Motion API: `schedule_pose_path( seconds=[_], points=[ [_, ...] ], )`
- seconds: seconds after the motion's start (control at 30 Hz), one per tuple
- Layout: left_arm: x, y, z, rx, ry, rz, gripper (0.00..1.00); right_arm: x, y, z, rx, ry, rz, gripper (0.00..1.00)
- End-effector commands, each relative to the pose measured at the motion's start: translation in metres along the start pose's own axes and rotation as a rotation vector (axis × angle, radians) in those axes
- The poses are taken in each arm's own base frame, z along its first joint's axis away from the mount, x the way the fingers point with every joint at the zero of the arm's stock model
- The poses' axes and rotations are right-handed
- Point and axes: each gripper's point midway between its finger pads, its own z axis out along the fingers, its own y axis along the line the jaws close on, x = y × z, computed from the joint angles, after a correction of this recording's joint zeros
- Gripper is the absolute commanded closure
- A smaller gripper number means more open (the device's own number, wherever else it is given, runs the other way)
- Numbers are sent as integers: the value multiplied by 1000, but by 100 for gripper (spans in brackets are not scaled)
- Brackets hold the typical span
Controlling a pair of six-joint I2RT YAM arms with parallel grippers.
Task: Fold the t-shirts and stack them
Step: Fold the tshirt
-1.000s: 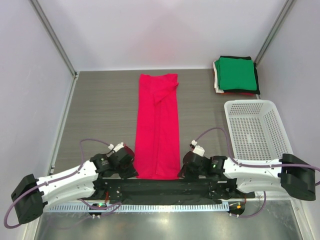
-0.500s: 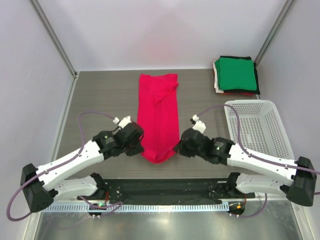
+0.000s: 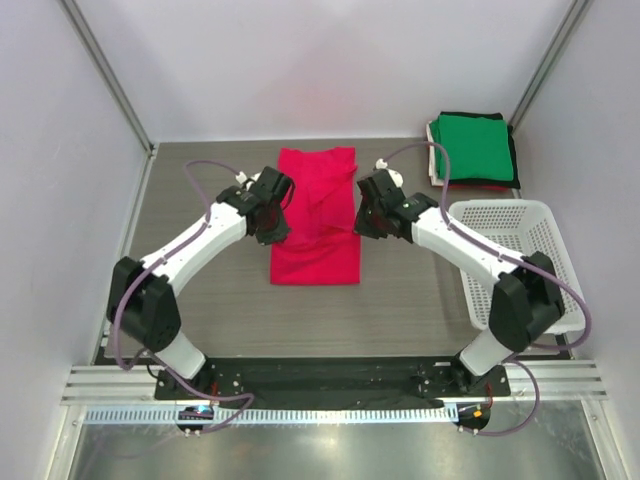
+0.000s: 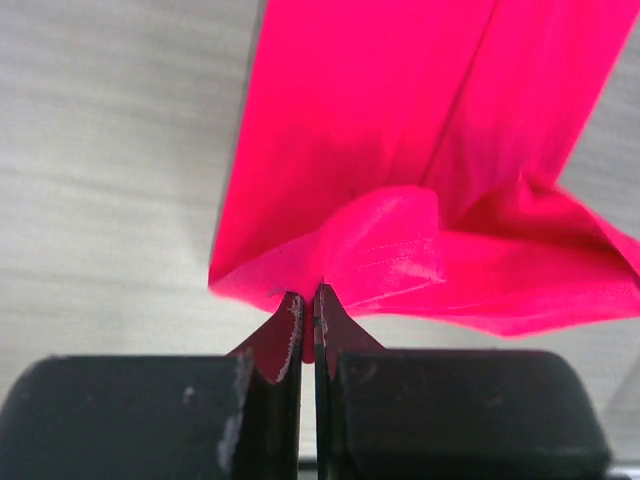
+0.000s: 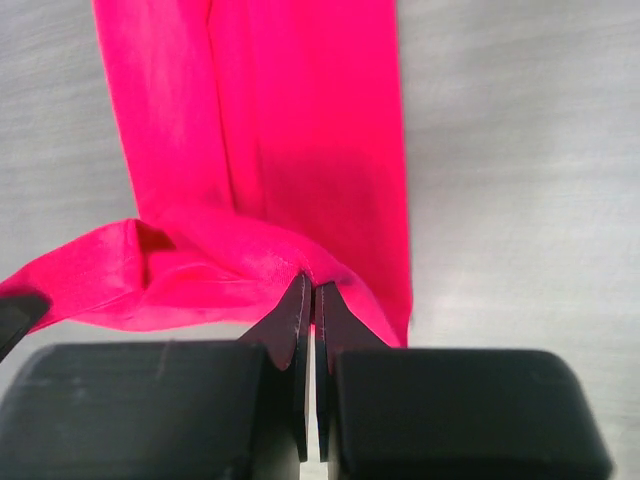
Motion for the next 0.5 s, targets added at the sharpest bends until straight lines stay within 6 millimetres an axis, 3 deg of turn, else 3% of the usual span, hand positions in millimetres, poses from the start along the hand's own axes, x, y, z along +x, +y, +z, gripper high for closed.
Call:
schedule_pose_path(
  seconds=[0.0,0.17,0.47],
  points=[
    [-31,-13,7,38,-26,40,100,-28,13,8,-51,-13,-66,99],
    [-46,-20,38,24,8,29,100,-48,14,31,-60,1,-69,99],
    [-58,-21,77,1,41,14,100,-53,16,71,-98,57,-91,99]
  ],
)
